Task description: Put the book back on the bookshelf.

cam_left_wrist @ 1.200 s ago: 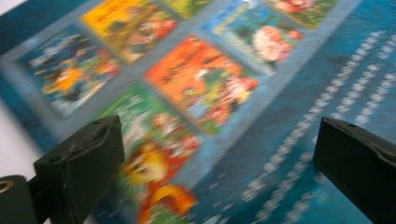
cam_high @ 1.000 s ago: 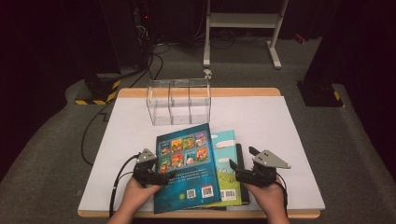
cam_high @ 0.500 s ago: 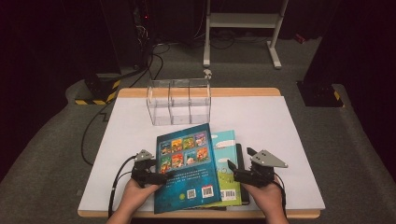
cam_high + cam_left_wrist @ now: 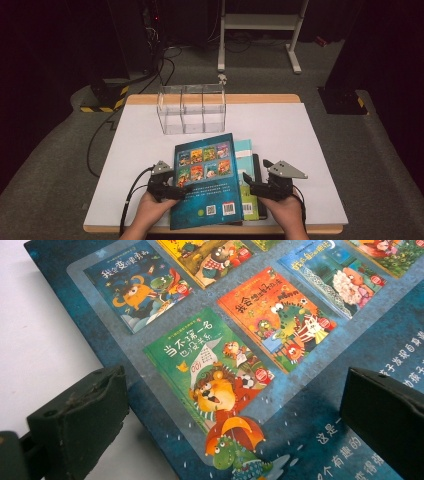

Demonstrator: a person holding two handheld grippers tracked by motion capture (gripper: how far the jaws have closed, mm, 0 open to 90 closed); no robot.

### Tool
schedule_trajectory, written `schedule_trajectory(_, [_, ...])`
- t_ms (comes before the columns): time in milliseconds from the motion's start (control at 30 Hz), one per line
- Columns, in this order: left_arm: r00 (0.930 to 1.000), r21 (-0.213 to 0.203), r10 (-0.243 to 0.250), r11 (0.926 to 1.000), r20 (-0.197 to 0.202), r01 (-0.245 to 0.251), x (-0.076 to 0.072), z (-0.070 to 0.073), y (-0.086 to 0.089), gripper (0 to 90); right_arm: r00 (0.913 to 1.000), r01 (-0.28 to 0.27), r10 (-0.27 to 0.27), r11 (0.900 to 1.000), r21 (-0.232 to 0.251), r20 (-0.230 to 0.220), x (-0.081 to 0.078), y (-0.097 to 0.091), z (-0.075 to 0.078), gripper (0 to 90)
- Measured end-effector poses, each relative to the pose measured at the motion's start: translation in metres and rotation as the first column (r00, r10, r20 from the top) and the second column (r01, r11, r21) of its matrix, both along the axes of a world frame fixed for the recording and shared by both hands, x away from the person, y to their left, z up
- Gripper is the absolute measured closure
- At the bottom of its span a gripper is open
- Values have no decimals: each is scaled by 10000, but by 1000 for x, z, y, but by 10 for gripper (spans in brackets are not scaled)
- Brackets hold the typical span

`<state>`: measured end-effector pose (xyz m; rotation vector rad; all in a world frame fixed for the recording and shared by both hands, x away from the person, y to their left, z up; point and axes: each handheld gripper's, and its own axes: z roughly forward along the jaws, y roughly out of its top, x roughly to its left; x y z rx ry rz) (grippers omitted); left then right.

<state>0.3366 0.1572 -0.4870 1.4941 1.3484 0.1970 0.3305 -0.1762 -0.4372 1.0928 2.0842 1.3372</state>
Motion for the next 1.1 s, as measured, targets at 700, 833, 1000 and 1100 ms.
schedule_trajectory(700, [9957,49,-869,9962,323,868,2,12,-39,0,9979,-214,221,9997,129,-603,-3,-2,2,248])
schedule_trajectory(833, [9936,33,-1041,9946,429,1040,5,13,-44,4,9976,-219,230,9996,167,-657,-3,-2,2,248])
schedule_trajectory(1000, [9886,82,-1378,9905,606,1376,10,17,-55,6,9966,-47,67,9997,240,-826,-4,-4,0,230])
schedule_trajectory(1100, [9862,93,-1465,9892,776,1462,9,16,-52,34,9960,-5,37,9993,366,-893,-5,-5,-1,223])
